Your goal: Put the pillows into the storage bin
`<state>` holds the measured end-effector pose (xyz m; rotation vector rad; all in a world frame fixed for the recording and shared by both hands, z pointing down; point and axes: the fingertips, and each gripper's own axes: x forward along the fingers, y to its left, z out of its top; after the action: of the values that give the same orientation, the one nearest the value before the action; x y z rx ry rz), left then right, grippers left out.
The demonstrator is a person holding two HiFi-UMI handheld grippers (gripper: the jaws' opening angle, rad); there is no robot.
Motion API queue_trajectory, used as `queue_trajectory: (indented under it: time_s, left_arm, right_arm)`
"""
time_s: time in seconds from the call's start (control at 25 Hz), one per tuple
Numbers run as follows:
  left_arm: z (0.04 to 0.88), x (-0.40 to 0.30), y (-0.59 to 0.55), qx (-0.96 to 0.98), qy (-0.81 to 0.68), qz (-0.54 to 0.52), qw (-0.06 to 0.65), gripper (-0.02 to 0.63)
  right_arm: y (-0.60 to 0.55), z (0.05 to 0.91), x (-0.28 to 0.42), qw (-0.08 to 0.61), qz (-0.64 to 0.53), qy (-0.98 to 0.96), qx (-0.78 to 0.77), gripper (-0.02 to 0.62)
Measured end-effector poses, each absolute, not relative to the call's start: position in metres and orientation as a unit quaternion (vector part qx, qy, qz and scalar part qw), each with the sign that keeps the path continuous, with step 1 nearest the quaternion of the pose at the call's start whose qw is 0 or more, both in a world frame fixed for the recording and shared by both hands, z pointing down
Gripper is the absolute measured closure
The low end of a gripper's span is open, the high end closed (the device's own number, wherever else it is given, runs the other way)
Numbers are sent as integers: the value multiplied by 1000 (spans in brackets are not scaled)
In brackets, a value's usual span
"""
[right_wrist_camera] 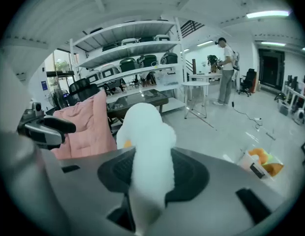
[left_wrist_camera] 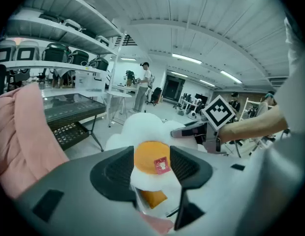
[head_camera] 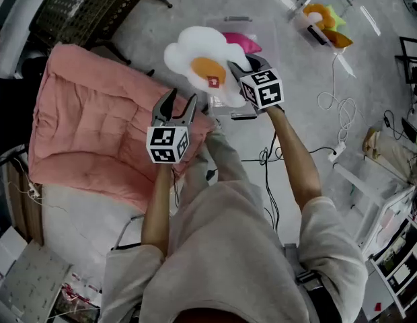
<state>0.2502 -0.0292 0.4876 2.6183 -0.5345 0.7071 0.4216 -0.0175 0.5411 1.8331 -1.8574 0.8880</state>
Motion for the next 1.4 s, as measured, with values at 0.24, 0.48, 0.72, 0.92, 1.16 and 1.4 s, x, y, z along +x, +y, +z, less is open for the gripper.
queue_trajectory:
  time_s: [0.24, 0.48, 0.72, 0.92, 1.16, 1.4]
  left_arm:
    - [500, 311, -17, 937, -136, 266, 182, 380]
    - [513, 323, -13, 935, -124, 277, 184, 379]
    - [504, 305, -32, 934, -148, 269, 183, 379]
    - [487, 277, -45, 933, -180, 257, 178, 379]
    - [455, 221, -63, 926, -234, 241, 171, 379]
    - [407, 136, -90, 910, -326, 208, 153, 430]
  right_arm:
    - [43, 576, 500, 191, 354, -598, 693, 440]
    - [77, 625, 512, 148, 415, -554, 706, 215]
    - [66, 616, 501, 152, 404, -564, 704, 249]
    - [32, 584, 480, 150, 368, -596, 697, 276]
    - [-9, 532, 423, 151, 317, -653, 672, 338]
    - [-49, 470, 345, 137, 268, -704, 643, 424]
